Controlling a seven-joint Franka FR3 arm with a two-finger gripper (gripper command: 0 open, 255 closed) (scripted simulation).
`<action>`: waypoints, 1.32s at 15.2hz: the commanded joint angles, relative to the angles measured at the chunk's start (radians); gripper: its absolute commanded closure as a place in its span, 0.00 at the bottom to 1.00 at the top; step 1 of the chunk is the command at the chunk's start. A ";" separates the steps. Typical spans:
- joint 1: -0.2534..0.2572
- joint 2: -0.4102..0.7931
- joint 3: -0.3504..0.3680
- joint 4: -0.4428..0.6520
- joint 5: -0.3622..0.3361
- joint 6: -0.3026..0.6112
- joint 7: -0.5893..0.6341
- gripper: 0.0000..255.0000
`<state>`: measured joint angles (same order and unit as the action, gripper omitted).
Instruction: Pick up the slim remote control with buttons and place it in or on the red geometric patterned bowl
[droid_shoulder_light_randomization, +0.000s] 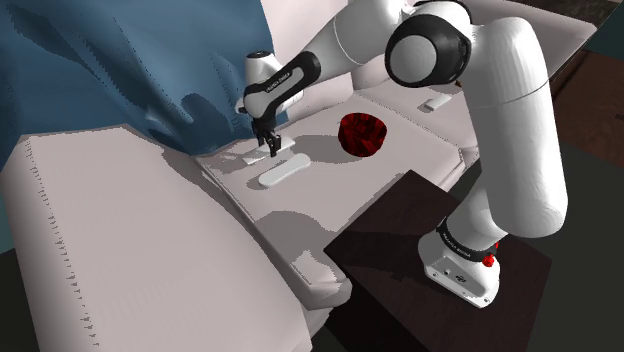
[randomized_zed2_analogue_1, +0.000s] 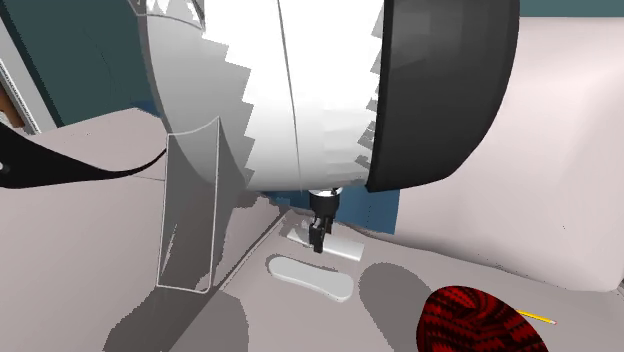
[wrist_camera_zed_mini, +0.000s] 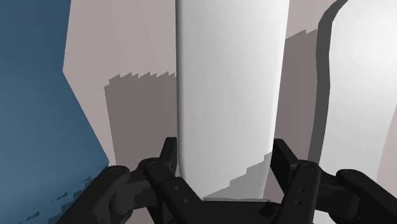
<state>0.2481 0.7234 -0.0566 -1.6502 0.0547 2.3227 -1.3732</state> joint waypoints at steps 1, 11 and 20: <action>0.000 -0.021 -0.001 -0.003 -0.001 -0.018 0.000 1.00; 0.003 -0.109 -0.006 -0.002 -0.007 -0.107 0.003 1.00; 0.005 -0.176 -0.009 0.019 -0.012 -0.195 0.006 1.00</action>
<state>0.2532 0.5483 -0.0652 -1.6430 0.0430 2.1404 -1.3672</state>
